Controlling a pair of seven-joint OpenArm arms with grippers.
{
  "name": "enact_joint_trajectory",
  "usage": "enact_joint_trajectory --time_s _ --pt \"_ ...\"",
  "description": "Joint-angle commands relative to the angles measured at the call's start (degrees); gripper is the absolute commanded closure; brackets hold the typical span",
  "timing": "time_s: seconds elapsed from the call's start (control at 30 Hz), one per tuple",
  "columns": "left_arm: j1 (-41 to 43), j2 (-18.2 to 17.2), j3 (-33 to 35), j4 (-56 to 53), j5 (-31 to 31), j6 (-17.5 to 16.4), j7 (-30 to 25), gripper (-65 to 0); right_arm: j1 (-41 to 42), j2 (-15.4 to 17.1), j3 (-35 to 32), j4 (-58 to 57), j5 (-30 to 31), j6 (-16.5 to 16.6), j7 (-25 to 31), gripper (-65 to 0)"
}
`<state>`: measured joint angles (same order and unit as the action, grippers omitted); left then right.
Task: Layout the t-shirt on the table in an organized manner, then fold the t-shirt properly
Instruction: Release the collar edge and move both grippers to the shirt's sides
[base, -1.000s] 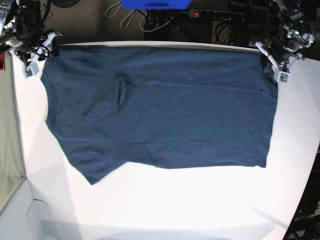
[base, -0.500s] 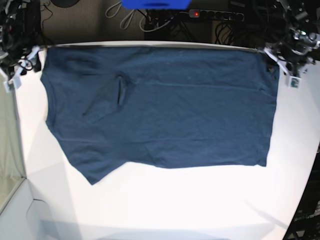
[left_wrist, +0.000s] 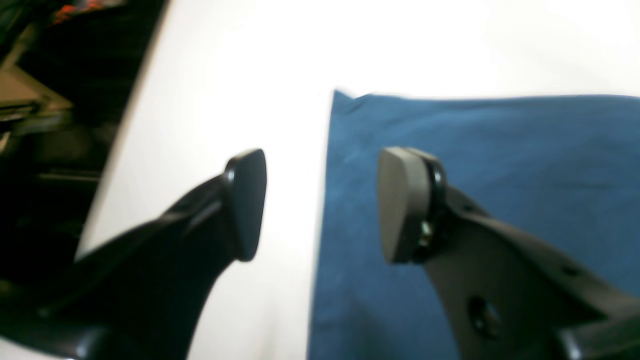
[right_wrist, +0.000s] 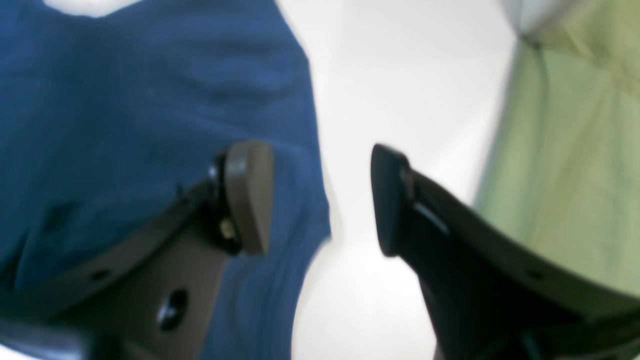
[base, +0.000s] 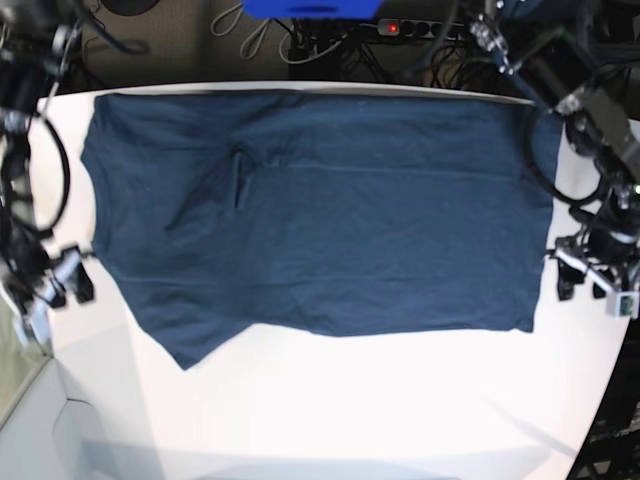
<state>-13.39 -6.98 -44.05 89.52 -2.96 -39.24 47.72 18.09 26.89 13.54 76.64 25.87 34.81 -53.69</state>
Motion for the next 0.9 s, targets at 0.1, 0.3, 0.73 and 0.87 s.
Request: enact_joint_trajectory --time_s 0.1,0.3,0.73,0.87 --pt "-7.93 -0.53 4.36 -7.19 5.91 3.86 -1.26 -43.3 14.48 1.72 -11.39 -18.49 0.90 -0.04 10.04 -32.2" --pt "-9.16 -0.80 9.46 -11.41 7.58 5.53 -4.87 -50.2 23.98 1.37 -22.55 -41.08 0.90 -0.39 25.87 -32.2" --pt "-6.17 -1.15 9.20 -11.93 7.31 5.53 -6.89 -50.9 22.66 -1.44 -24.92 -51.98 0.90 -5.14 41.16 -32.2" --pt "-5.47 -1.15 9.11 -11.93 7.58 5.53 -6.89 -50.9 22.57 -2.94 -28.18 -52.07 0.90 -7.51 41.87 -32.2"
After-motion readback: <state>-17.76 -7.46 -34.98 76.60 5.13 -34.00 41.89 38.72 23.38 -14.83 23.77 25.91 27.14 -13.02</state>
